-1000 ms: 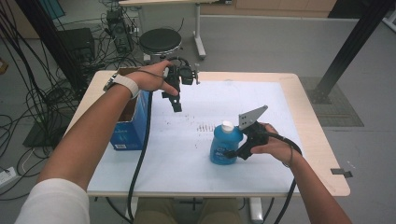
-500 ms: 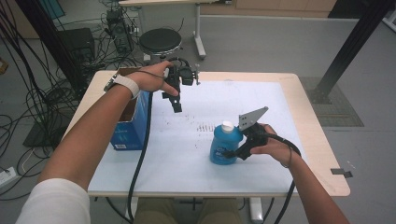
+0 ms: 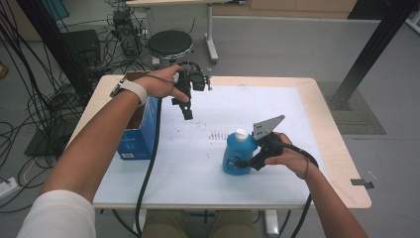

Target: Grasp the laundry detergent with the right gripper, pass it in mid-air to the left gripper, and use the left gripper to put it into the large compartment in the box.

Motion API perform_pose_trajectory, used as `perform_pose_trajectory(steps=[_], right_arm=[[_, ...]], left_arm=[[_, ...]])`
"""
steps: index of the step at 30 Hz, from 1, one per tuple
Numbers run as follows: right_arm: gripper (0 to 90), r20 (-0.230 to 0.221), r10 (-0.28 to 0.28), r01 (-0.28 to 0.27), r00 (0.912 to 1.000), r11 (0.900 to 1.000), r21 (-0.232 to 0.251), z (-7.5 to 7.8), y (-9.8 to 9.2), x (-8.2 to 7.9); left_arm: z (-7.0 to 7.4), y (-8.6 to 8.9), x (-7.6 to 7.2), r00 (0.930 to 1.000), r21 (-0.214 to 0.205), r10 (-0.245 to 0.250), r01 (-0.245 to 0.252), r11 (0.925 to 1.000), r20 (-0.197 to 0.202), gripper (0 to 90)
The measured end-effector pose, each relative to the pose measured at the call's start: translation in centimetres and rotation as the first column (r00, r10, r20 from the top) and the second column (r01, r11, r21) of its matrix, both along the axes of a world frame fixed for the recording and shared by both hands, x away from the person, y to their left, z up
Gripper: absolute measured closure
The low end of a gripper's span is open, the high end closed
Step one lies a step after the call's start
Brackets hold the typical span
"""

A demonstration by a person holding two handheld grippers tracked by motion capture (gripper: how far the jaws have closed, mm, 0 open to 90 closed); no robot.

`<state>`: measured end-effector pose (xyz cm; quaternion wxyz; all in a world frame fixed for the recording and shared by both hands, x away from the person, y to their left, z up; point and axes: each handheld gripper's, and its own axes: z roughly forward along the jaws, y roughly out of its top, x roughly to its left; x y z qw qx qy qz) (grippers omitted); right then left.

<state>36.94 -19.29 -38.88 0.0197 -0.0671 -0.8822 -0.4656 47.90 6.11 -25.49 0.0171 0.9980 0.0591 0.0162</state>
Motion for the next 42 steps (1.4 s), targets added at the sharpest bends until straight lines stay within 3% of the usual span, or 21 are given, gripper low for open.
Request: perform_pose_trajectory(steps=[42], right_arm=[[32.1,0.02,0.013,-0.014,0.9997,0.9998,0.017,-0.46,0.25,0.02]], left_arm=[[-0.24,0.03,0.06,1.0,-0.004,0.004,-0.004,1.0,-0.003,14.1]])
